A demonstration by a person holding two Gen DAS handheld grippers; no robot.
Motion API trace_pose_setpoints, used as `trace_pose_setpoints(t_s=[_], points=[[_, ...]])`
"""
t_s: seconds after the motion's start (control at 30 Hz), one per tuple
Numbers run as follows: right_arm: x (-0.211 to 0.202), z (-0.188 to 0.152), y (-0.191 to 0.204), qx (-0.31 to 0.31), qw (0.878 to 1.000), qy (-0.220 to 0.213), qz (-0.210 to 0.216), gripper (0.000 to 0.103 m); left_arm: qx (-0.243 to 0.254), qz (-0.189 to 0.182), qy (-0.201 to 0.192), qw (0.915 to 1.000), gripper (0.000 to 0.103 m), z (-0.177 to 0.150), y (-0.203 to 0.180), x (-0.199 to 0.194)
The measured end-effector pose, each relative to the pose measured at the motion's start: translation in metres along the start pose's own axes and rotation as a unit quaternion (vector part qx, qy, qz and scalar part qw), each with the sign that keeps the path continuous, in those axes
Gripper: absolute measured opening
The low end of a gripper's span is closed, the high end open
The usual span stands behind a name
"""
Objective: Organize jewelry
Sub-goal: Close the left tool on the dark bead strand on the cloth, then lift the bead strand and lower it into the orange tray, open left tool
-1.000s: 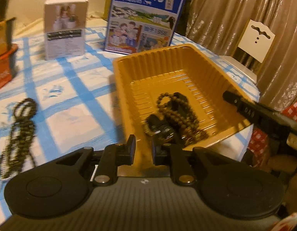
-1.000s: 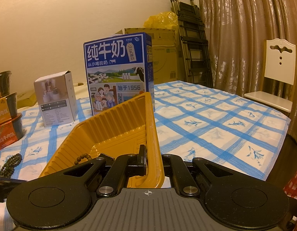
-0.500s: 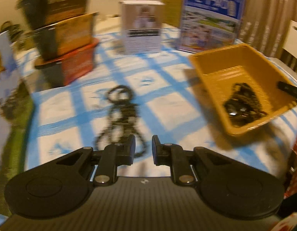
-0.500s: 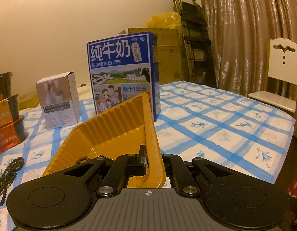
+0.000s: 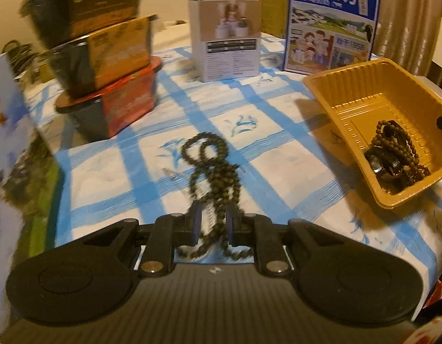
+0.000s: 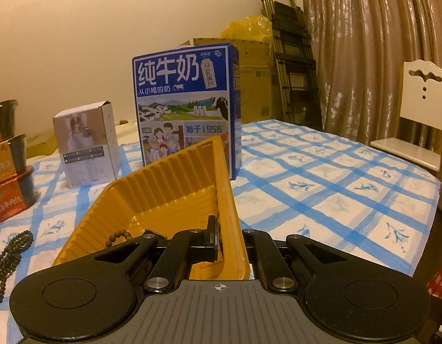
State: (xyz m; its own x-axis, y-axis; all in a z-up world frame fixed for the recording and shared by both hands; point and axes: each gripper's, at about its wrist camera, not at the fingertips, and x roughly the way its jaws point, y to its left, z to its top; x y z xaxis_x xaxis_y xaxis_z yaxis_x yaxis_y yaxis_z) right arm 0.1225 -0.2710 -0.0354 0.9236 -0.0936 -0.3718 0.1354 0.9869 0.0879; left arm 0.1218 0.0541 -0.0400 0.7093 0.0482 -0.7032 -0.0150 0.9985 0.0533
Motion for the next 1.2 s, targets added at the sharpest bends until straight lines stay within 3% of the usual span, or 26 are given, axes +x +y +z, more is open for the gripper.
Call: trace_pose_setpoints(t_s=[0.33,0.6,0.9,0.97,1.2], points=[[0.002,-0.002,-0.002,0.003,1.000,0.004,0.000,0.005,0.015,-0.013,0.013,0.9997,0.015,0.019,-0.011,0.042],[0.002,-0.002,-0.002,0.003,1.000,0.005,0.000,0.005,0.011,0.004,0.020,0.9997,0.015,0.025,-0.012,0.064],[0.002,-0.002,-0.002,0.004,1.000,0.005,0.000,0.005,0.012,0.007,0.015,0.9998,0.015,0.028,-0.014,0.069],[0.002,-0.002,-0.002,0.004,1.000,0.005,0.000,0.005,0.015,0.007,0.015,0.9998,0.005,0.028,-0.014,0.069],[0.003,-0.002,-0.002,0.004,1.000,0.004,0.001,0.005,0.021,0.005,-0.001,0.9998,0.005,0.036,-0.017,0.053]])
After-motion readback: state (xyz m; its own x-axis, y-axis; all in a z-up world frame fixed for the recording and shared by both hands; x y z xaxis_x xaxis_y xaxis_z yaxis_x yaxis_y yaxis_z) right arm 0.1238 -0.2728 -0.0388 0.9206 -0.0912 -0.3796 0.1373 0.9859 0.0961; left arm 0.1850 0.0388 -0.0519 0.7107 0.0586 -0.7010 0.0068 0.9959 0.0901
